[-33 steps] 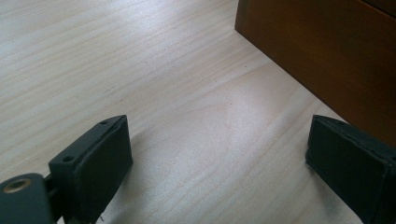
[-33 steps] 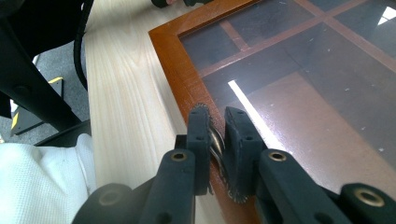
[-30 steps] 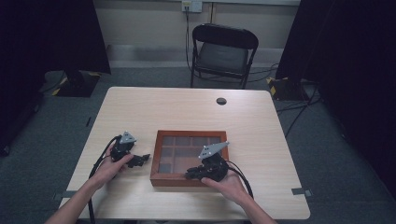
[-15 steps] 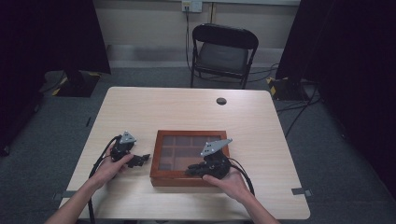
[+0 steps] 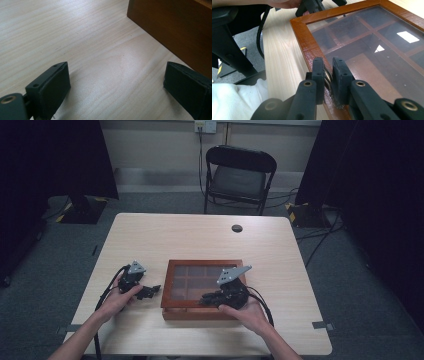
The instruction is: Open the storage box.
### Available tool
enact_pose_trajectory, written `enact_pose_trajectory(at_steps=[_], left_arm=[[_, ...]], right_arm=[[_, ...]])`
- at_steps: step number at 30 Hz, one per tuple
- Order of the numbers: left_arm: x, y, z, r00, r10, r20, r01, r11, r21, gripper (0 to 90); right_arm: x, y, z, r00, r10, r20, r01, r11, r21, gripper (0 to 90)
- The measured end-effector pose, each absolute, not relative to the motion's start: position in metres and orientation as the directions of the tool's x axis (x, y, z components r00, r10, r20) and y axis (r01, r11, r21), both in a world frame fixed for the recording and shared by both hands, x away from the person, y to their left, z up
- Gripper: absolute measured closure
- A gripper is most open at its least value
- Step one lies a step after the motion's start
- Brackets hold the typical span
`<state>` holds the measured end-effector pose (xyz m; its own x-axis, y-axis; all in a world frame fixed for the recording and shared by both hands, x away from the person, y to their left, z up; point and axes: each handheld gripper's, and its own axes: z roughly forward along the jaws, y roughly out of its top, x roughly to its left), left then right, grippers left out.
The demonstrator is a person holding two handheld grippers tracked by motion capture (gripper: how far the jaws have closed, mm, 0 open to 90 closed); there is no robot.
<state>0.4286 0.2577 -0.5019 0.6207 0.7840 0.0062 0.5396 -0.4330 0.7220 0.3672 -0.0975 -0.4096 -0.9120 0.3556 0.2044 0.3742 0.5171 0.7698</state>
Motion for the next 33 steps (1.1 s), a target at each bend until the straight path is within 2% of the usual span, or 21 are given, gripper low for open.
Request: enact_pose_trajectory(at_steps=[33], left_arm=[[0.429, 0.258, -0.502, 0.621, 0.783, 0.006, 0.539, -0.433, 0.722, 6.1]], right_arm=[[0.371, -0.098, -0.384, -0.906, 0.378, 0.19, 0.365, 0.475, 0.801, 81.2]])
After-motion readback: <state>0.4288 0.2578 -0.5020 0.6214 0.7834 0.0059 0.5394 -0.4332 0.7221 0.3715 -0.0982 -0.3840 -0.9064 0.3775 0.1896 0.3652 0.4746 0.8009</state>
